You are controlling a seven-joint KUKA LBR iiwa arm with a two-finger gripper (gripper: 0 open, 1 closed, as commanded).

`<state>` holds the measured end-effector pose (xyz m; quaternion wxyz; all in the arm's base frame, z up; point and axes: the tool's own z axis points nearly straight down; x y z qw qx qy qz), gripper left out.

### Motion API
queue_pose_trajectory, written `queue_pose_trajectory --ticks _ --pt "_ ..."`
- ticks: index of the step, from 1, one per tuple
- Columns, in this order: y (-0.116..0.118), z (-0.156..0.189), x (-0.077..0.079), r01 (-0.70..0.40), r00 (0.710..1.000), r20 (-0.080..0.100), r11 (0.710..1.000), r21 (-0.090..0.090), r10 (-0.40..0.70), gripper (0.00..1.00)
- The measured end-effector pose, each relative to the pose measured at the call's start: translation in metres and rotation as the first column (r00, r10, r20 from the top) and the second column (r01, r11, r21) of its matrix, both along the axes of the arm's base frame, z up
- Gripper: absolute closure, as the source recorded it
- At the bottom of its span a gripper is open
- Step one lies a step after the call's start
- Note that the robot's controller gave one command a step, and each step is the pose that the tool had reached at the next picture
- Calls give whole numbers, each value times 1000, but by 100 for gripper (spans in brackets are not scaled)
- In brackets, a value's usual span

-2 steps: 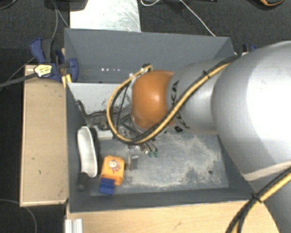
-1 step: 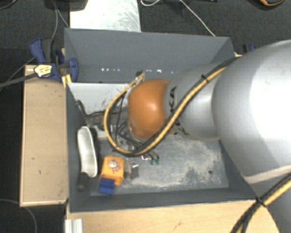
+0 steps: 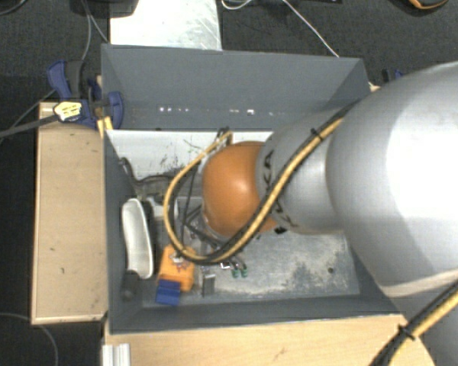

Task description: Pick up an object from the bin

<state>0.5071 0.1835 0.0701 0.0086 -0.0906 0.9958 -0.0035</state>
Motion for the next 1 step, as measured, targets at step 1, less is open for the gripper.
queue_pose_trajectory --ticks 1 --pt "27 0 -8 -111 994 2 994 -3 111 0"
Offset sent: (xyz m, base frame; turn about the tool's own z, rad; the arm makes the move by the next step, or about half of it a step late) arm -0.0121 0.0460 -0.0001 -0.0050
